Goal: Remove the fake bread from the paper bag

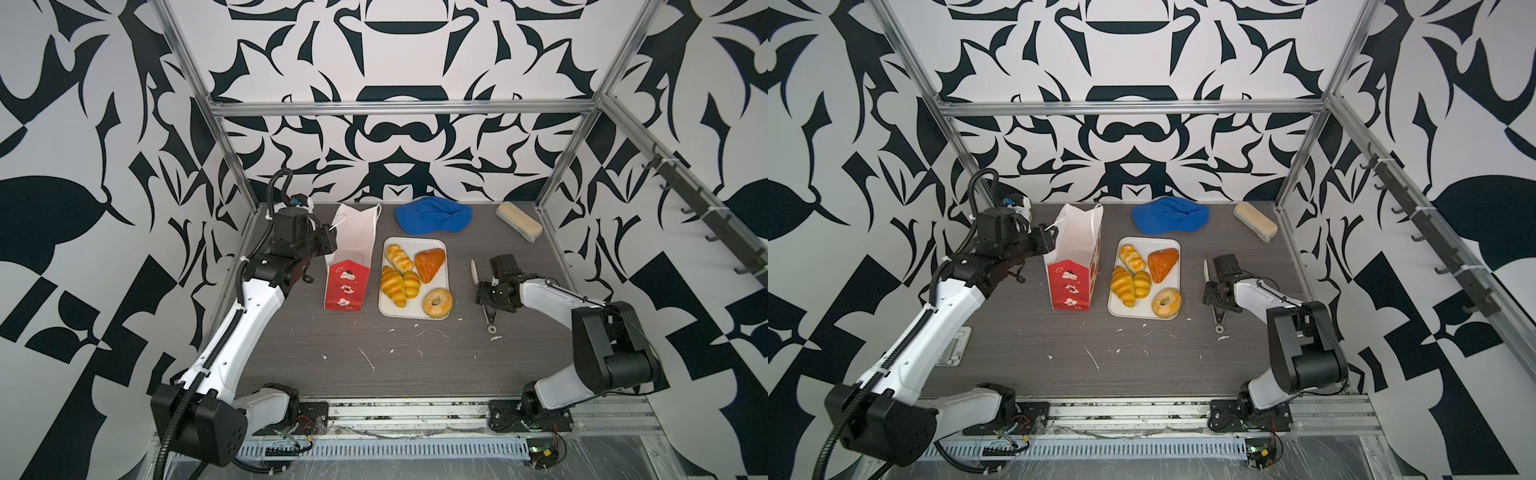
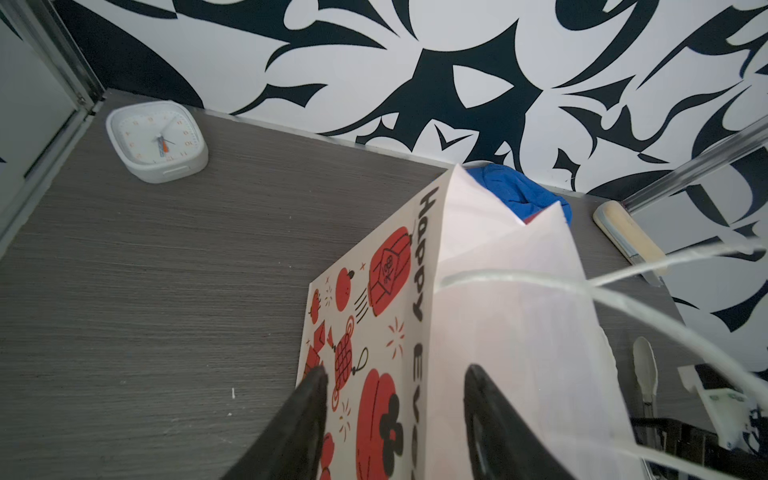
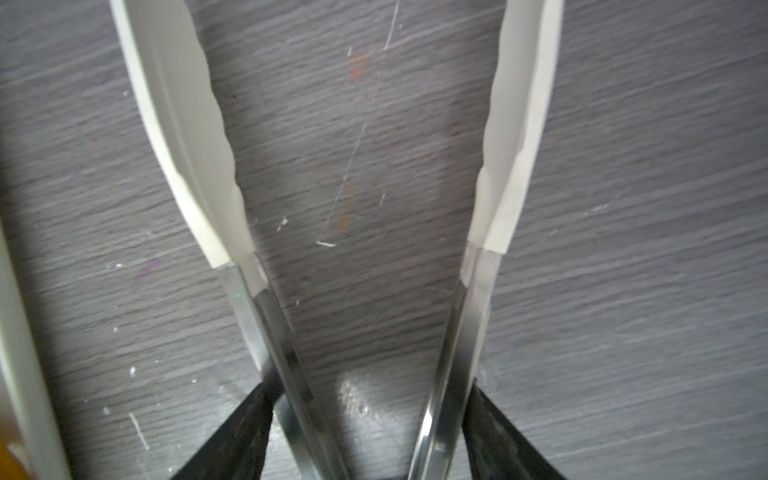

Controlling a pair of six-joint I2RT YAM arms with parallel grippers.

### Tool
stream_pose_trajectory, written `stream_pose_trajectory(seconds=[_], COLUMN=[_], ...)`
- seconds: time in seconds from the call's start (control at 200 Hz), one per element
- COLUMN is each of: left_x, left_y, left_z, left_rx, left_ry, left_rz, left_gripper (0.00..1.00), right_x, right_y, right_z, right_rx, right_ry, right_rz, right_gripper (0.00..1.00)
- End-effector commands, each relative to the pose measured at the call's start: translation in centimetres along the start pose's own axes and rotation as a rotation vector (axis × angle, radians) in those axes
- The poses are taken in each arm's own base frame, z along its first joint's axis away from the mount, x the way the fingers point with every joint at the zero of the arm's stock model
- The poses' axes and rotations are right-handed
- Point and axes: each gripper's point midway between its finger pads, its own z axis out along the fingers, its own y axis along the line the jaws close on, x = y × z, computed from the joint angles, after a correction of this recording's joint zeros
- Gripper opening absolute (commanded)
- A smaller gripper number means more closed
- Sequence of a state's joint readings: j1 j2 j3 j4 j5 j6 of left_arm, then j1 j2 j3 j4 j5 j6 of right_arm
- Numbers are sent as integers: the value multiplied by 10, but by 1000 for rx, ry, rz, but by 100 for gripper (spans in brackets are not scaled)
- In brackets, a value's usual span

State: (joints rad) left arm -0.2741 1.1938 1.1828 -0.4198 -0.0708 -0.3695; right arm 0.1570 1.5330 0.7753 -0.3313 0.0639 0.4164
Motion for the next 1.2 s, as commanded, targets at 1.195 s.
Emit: stream_pose_trajectory(seconds=[1.195], left_x=[13], left_y=[0], left_z=[14], left_rx=[43], left_ry=[33], left_rz=[-30], left_gripper=[29], right_x=[-19], right_y=[24], right_z=[-45], right_rx=[-112], right_ry=[-78], right_rz=[-20], right_gripper=[75])
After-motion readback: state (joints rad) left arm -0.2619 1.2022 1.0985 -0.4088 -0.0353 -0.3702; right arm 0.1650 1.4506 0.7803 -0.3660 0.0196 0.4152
